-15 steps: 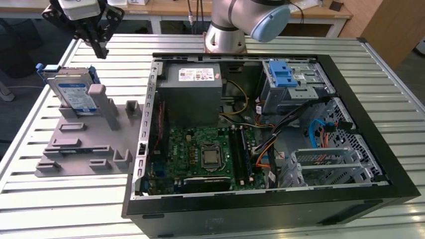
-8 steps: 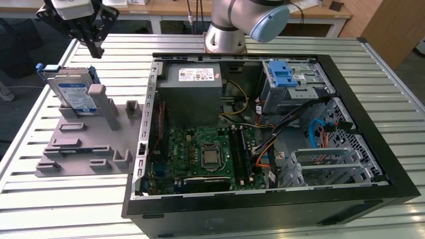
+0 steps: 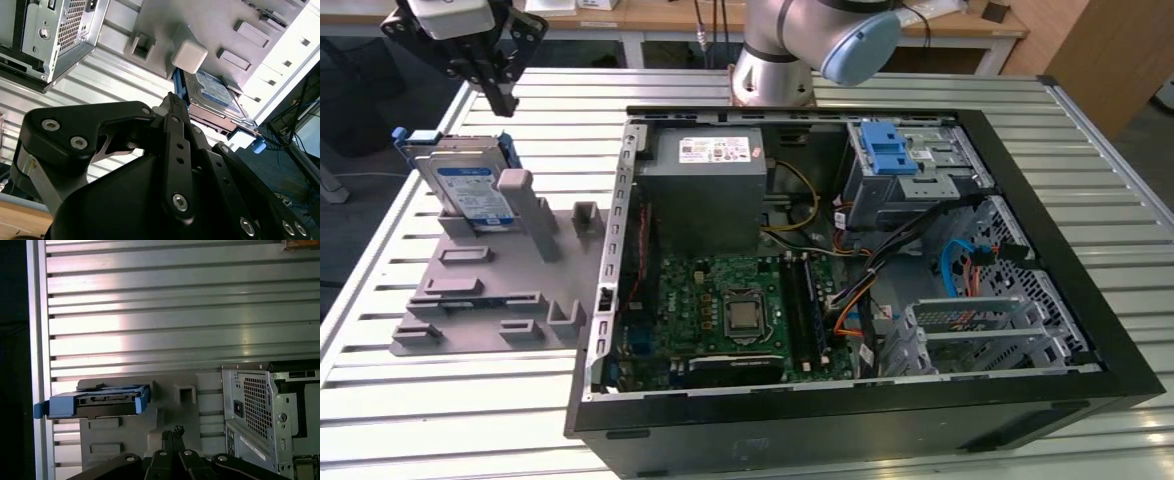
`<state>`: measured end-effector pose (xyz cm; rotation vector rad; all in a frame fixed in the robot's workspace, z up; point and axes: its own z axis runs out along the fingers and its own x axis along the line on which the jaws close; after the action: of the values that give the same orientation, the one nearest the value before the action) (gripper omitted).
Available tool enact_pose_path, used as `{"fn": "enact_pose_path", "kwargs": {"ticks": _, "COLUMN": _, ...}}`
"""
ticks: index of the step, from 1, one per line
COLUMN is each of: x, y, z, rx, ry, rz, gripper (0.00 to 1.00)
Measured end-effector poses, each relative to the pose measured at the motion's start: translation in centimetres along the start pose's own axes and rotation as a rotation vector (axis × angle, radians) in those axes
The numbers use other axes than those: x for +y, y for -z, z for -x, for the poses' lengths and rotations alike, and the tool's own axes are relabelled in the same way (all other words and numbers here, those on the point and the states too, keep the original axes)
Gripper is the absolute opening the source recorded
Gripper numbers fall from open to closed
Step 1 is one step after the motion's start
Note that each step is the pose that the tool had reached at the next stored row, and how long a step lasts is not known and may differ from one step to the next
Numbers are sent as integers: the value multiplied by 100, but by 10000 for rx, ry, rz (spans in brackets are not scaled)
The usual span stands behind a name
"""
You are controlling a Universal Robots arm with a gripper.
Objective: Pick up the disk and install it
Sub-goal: 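Reach for the disk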
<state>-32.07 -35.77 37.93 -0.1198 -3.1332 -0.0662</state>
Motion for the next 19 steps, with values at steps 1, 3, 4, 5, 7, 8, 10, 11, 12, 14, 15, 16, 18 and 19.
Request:
{"fn": "enact_pose_path", "kwargs": {"ticks": 1, "x": 2, "y": -2, "z": -10, "rx": 6, "ry": -1, "rz": 0, "gripper": 11}}
{"fn": "enact_pose_path", "kwargs": {"ticks": 3, "x": 6, "y": -4, "z": -32, "rx": 21, "ry": -2, "rz": -1, "gripper": 11}}
{"fn": "enact_pose_path", "kwargs": {"ticks": 4, "x": 7, "y": -5, "z": -43, "rx": 30, "ry": -2, "rz": -3, "gripper": 11}}
{"fn": "enact_pose_path", "kwargs": {"ticks": 5, "x": 9, "y": -7, "z": -53, "rx": 37, "ry": -2, "rz": -3, "gripper": 11}}
{"fn": "enact_pose_path", "kwargs": {"ticks": 7, "x": 11, "y": -9, "z": -81, "rx": 51, "ry": -2, "rz": -5, "gripper": 11}}
{"fn": "enact_pose_path", "kwargs": {"ticks": 8, "x": 13, "y": -11, "z": -99, "rx": 57, "ry": -3, "rz": -5, "gripper": 11}}
{"fn": "enact_pose_path", "kwargs": {"ticks": 10, "x": 19, "y": -15, "z": -135, "rx": 66, "ry": -4, "rz": -5, "gripper": 11}}
{"fn": "enact_pose_path", "kwargs": {"ticks": 11, "x": 24, "y": -17, "z": -155, "rx": 69, "ry": -4, "rz": -6, "gripper": 11}}
{"fn": "enact_pose_path", "kwargs": {"ticks": 12, "x": 28, "y": -20, "z": -179, "rx": 73, "ry": -3, "rz": -6, "gripper": 11}}
{"fn": "enact_pose_path", "kwargs": {"ticks": 14, "x": 34, "y": -26, "z": -243, "rx": 77, "ry": -3, "rz": -6, "gripper": 11}}
{"fn": "enact_pose_path", "kwargs": {"ticks": 15, "x": 34, "y": -29, "z": -280, "rx": 80, "ry": -3, "rz": -6, "gripper": 11}}
{"fn": "enact_pose_path", "kwargs": {"ticks": 16, "x": 32, "y": -31, "z": -321, "rx": 83, "ry": -3, "rz": -7, "gripper": 11}}
{"fn": "enact_pose_path", "kwargs": {"ticks": 18, "x": 25, "y": -44, "z": -407, "rx": 83, "ry": -5, "rz": -7, "gripper": 11}}
{"fn": "enact_pose_path", "kwargs": {"ticks": 19, "x": 21, "y": -52, "z": -448, "rx": 83, "ry": -5, "rz": -6, "gripper": 11}}
